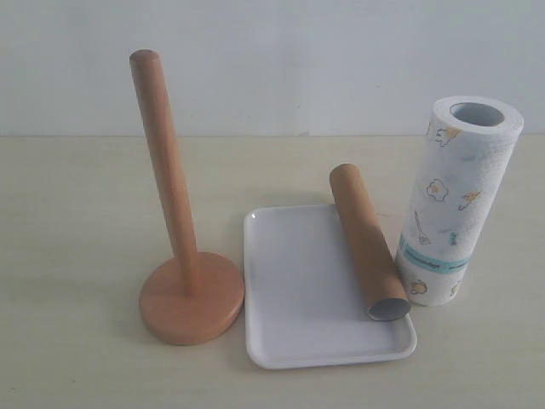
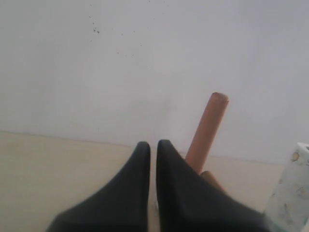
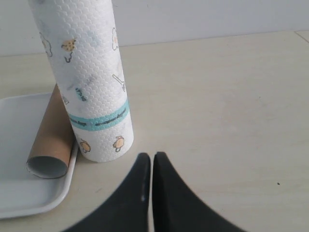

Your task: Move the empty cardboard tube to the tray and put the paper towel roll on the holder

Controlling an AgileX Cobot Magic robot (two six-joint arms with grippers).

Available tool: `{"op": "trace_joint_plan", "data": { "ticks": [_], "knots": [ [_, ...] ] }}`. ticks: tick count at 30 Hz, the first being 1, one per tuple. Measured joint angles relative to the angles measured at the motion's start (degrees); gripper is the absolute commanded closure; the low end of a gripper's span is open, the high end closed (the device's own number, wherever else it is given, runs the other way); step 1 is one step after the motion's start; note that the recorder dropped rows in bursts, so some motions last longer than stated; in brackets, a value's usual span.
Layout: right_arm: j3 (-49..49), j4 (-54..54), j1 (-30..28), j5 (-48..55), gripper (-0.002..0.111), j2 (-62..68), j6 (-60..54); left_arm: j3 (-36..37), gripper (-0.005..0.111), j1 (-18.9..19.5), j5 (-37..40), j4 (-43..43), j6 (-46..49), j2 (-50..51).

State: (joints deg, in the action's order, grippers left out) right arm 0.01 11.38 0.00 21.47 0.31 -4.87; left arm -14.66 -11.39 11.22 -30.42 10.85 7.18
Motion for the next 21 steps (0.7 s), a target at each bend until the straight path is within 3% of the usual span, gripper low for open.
{"op": "trace_joint_plan", "data": {
  "ticks": [7,11,16,21],
  "knots": [
    [0.00,0.00,0.00,0.00,0.107,0.00,0.00,9.52,0.103,0.13,-9.13,2.18,-0.56,-6.84],
    [0.00,0.00,0.00,0.00,0.107,0.00,0.00,11.72,0.103,0.91,-10.01,11.83,-6.33,-6.97],
    [0.00,0.00,0.00,0.00,0.107,0.00,0.00,13.97,0.103,4.55,-10.15,29.79,-20.14,-6.97],
    [0.00,0.00,0.00,0.00,0.107,0.00,0.00,14.41,0.103,6.75,-5.05,34.10,-22.58,-6.97]
  ]
}}
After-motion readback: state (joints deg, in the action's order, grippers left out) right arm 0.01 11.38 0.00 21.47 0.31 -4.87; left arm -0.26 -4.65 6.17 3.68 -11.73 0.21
